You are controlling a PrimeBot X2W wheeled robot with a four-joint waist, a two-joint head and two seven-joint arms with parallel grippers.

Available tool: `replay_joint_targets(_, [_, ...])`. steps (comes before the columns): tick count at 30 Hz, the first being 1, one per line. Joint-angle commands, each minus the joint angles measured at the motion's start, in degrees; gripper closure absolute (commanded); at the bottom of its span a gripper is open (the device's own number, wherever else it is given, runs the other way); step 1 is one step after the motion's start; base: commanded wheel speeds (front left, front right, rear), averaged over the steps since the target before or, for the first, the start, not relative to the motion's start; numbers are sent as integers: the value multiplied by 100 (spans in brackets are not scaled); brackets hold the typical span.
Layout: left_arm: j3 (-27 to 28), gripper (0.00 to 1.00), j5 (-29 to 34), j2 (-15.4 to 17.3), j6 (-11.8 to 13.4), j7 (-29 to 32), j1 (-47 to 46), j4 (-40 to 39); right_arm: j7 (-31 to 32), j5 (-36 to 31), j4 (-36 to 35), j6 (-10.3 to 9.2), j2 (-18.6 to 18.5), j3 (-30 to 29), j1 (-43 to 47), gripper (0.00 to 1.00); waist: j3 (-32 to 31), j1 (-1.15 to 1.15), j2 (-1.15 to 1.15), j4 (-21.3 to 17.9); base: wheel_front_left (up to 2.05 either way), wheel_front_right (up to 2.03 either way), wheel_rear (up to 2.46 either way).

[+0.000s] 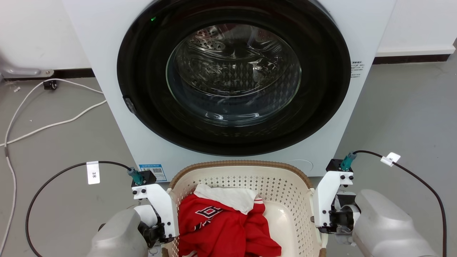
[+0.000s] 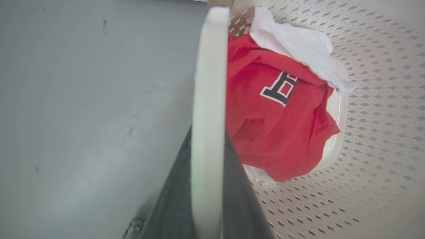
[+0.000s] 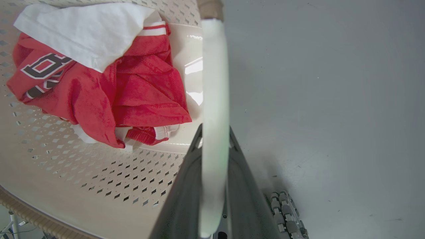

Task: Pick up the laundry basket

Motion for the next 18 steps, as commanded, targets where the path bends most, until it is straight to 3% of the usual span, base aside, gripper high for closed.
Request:
replay_joint_targets(1, [-10, 100, -35, -57, -14, -14, -14, -57, -6, 0, -42, 81, 129, -22, 58, 100, -4, 0, 0, 3, 0, 0, 0])
replay_joint_targets(18, [-143, 100, -160, -41, -14, -94, 20, -88, 7, -38, -42, 81, 129, -111, 100, 100, -19, 0, 0, 20, 0, 0, 0])
